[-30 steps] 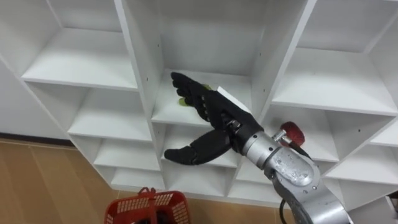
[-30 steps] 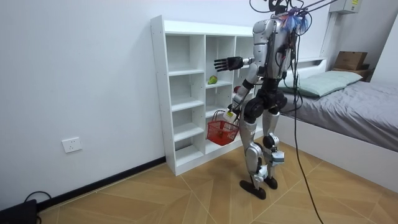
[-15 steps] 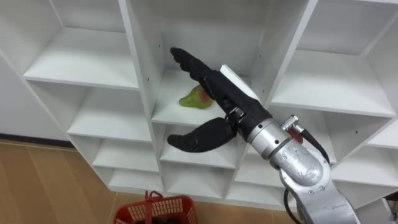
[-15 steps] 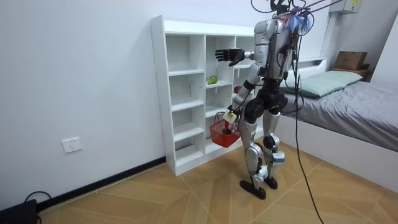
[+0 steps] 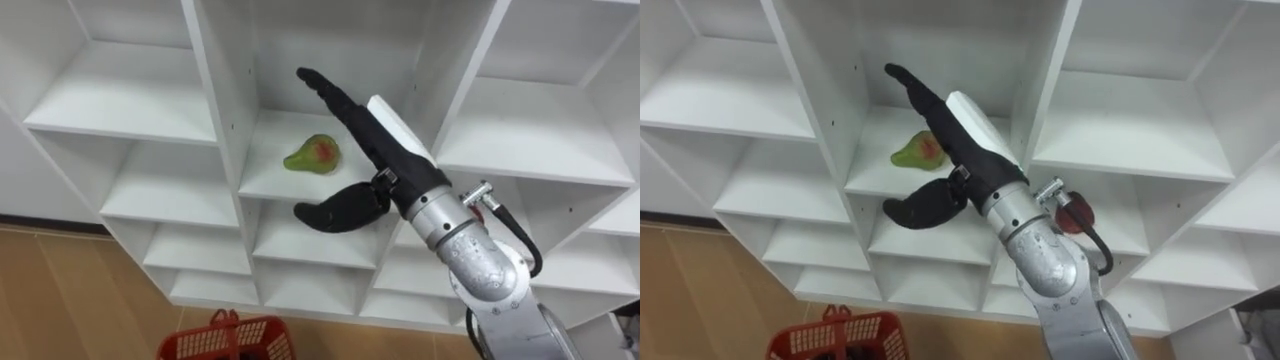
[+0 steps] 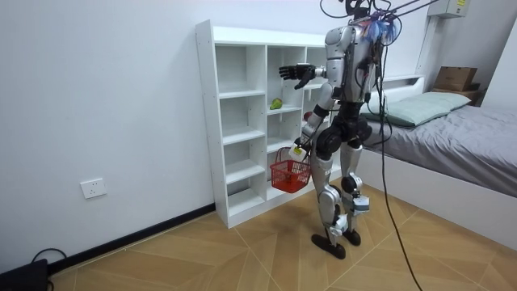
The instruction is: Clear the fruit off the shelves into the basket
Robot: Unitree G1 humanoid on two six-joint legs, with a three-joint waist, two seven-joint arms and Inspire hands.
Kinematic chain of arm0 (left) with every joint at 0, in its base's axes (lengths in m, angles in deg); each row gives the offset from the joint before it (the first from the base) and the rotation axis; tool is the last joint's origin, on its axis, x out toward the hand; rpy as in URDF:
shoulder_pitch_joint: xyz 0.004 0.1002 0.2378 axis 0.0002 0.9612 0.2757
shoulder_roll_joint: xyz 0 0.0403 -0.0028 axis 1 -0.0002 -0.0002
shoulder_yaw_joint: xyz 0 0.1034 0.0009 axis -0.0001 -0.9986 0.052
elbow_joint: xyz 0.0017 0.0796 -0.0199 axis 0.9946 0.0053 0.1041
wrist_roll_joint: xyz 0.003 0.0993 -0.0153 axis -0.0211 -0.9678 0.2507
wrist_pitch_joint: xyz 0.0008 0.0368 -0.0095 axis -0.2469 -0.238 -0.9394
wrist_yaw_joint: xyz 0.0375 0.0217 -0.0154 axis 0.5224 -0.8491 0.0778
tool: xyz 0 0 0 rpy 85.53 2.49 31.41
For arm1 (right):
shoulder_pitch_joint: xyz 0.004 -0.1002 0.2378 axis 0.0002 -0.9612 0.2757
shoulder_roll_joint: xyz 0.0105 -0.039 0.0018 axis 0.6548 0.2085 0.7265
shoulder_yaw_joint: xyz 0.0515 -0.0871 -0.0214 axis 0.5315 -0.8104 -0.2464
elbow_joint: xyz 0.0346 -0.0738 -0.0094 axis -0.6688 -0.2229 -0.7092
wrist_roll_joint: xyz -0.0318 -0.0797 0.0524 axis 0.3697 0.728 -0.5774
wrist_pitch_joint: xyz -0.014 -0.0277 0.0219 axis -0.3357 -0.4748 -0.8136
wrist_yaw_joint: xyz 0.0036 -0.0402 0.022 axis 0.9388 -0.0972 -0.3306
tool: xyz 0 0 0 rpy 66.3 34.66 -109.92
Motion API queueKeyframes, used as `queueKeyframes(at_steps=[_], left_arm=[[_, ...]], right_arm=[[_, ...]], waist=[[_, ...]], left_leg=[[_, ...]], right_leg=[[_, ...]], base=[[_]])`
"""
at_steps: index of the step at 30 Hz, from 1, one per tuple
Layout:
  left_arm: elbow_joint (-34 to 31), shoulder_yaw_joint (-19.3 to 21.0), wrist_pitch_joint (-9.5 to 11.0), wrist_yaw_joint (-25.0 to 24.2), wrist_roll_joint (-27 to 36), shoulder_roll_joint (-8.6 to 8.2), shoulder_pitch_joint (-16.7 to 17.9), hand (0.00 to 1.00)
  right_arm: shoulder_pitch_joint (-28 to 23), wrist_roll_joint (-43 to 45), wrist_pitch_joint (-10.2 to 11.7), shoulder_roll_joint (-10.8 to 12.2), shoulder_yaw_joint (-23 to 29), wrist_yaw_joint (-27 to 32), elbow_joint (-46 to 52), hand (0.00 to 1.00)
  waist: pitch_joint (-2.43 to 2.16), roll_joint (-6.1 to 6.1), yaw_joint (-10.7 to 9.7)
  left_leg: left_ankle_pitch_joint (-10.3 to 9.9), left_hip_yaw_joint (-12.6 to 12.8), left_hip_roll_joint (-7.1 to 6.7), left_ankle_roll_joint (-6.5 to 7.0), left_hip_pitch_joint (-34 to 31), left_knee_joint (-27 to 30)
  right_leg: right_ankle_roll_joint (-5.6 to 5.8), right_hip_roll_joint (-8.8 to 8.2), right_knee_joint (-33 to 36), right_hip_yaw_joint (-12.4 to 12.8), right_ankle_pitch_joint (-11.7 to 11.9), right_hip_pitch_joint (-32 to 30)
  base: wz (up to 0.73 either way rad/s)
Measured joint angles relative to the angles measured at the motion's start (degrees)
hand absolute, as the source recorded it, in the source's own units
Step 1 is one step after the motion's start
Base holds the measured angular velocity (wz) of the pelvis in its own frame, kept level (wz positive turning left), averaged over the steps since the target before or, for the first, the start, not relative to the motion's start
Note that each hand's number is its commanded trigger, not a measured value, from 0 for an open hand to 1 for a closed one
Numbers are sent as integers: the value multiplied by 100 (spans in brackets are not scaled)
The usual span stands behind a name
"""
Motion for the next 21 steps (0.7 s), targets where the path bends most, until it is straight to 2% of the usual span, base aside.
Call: queueKeyframes(at_steps=[4, 10, 14, 15, 18, 19, 21], left_arm=[[-5, 8, 32, -2, 3, 13, 40, 100], [1, 80, 36, -3, 3, 23, 44, 100], [0, 175, 29, -18, -130, 36, 59, 100], [-11, 190, 29, -34, -183, 43, 37, 100], [-23, 199, 18, -79, -310, 71, 9, 100], [-23, 199, 18, -79, -341, 83, -20, 100], [-22, 200, 18, -79, -338, 89, -43, 100]], right_arm=[[146, 152, 3, -33, 11, 151, -218, 0], [409, 159, -2, -16, 15, 330, -451, 0], [634, 277, -8, -27, 25, 516, -806, 0], [650, 396, -7, -26, 28, 592, -882, 0], [872, 440, -9, -46, 13, 676, -1234, 0], [963, 478, -9, -46, 10, 737, -1392, 0], [1037, 576, -10, -44, 6, 800, -1584, 0]], waist=[[-5, -96, 116], [10, -186, 139], [1, -234, 141], [-20, -264, 141], [-34, -317, 199], [-16, -349, 252], [-11, -387, 324]], left_leg=[[1, -13, -6, -1, 24, 7], [4, -77, -22, 6, -40, 21], [6, -192, -30, 9, -105, 19], [14, -259, -33, 10, -142, 29], [40, -320, -37, 6, -215, 107], [51, -329, -38, 1, -250, 117], [56, -348, -39, -3, -281, 121]], right_leg=[[1, -3, -14, 4, -1, 1], [3, -14, -16, -18, -1, -4], [2, -19, -12, -203, -1, -9], [2, -28, -10, -291, -1, -16], [2, -43, -4, -319, -1, -90], [2, -45, -10, -319, -1, -114], [2, -45, -6, -329, -1, -142]], base=[[0], [5], [14], [28], [13], [0], [5]])
